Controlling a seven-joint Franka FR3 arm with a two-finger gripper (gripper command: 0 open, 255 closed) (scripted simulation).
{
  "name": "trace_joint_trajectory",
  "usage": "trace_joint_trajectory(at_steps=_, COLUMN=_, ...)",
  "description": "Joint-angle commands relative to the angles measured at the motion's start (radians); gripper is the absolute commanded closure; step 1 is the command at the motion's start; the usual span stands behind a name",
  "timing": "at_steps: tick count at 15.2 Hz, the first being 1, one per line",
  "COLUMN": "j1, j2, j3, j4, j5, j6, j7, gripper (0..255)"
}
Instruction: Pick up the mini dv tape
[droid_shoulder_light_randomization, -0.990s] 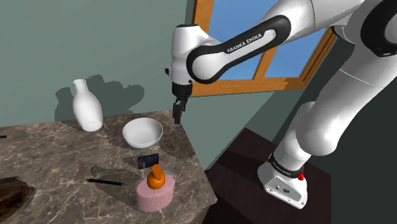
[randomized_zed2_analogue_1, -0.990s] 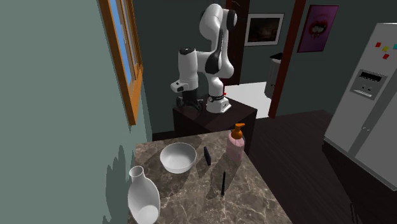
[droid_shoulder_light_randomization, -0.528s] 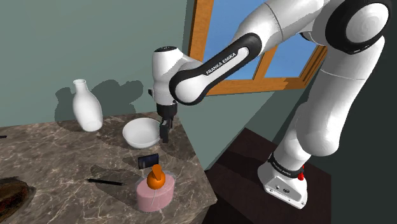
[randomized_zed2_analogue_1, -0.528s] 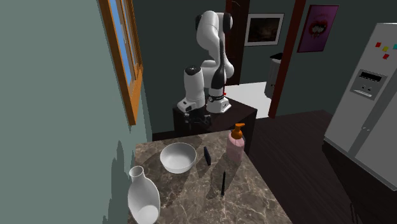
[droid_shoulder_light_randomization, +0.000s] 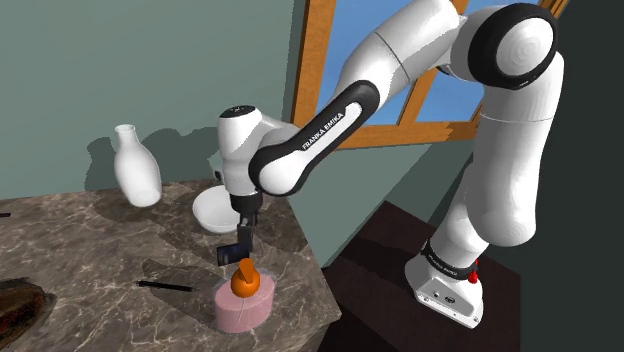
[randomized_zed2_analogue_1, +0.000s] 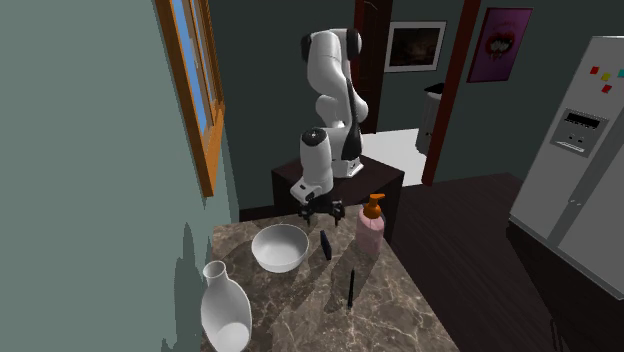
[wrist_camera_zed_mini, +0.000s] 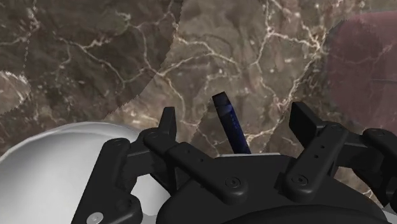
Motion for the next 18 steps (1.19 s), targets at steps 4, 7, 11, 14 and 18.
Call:
trace_joint_trajectory(at_steps=4, j1=0.014, j2=0.065, j3=-0.014, j4=0.000, j5=-0.028, j6=0.062, j7=0.017, gripper=0)
trace_joint_trajectory(at_steps=7, j1=0.014, j2=0.064, j3=-0.014, j4=-0.001, j5=-0.027, j6=0.062, j7=0.018, gripper=255)
trace_joint_trajectory(at_steps=11, j1=0.015, j2=0.065, j3=-0.014, j4=0.000, j5=-0.028, j6=0.062, j7=0.018, gripper=255)
trace_joint_trajectory(at_steps=14, j1=0.015, j2=0.065, j3=-0.014, j4=0.000, j5=-0.028, j6=0.062, j7=0.018, gripper=255)
trace_joint_trajectory(at_steps=18, j1=0.009, j2=0.042, j3=-0.008, j4=0.000, j5=-0.018, j6=0.041, j7=0.012, gripper=255)
